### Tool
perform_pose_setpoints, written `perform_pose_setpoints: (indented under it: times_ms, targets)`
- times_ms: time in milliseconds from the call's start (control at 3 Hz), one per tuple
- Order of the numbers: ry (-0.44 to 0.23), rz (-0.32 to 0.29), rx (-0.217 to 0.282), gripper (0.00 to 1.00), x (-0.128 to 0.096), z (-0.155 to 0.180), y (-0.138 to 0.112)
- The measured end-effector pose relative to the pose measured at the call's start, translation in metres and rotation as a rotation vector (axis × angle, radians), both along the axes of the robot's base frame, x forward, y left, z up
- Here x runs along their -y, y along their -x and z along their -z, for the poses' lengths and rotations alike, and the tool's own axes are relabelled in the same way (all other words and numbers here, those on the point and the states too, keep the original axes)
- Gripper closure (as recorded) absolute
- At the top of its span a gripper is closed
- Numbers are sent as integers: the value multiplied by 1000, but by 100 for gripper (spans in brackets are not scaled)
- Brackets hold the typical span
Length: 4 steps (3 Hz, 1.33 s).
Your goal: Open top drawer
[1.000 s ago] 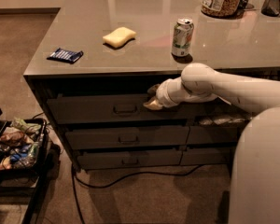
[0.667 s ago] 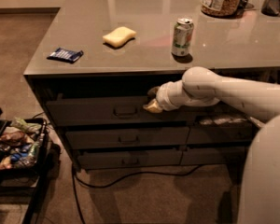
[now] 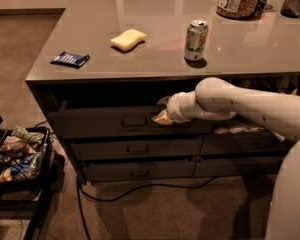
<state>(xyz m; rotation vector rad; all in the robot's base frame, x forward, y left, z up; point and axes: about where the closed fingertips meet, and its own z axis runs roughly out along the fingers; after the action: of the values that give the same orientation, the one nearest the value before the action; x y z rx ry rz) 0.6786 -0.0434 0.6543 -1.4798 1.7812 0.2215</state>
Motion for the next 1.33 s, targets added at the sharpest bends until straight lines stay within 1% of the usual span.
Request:
perform_pose_setpoints:
  times_ms: [1333]
  targets:
    - [-36, 10, 27, 69, -9, 3, 34]
